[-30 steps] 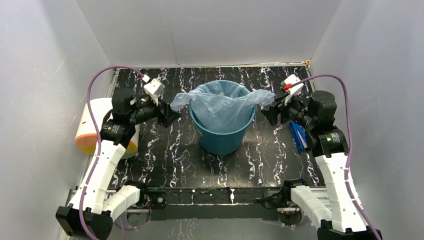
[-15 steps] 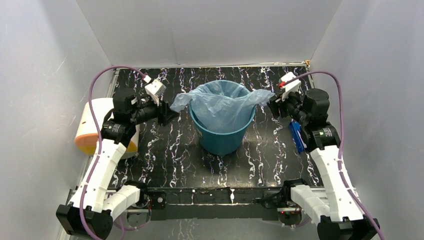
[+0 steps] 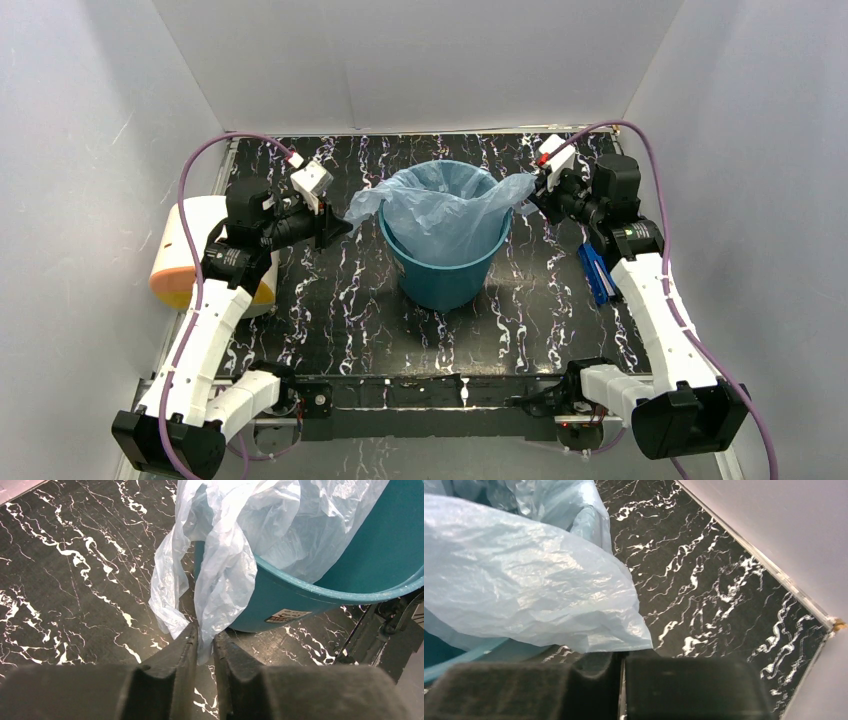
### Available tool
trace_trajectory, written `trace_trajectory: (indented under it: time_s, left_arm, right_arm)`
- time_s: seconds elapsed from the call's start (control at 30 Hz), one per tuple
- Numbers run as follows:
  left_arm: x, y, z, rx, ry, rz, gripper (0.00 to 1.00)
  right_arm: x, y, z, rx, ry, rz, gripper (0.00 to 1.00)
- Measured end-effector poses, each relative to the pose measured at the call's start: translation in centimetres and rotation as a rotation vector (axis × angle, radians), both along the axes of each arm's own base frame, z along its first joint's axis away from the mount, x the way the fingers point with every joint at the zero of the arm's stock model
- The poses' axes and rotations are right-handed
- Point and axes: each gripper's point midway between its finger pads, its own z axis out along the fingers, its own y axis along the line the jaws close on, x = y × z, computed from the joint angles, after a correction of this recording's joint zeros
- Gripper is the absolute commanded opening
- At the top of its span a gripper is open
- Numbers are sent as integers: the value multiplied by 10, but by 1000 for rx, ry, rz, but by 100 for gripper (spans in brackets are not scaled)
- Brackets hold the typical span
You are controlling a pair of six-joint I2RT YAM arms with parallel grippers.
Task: Put the trash bags into the trash bin
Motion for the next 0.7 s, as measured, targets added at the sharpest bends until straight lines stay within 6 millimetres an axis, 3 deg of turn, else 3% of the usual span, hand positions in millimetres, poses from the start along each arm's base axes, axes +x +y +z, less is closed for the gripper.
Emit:
trace_trajectory:
  time_s: [0.1,0.27,0.4,0.7]
  left_arm:
    - [0,1,-1,4,1,1,0]
    - [0,0,-3,-5,8,6,0]
    - [-1,-1,-17,-18,53,17,0]
    - [-8,-7,-49,-83,169,32,0]
  right_arm:
    - [-4,-2,9,6,-26,-11,0]
    - [-25,-7,20,57,-73,-53,0]
    - [-42,-8,5,104,-34,-80,0]
    - [-58,-1,-43,206,155,-111,0]
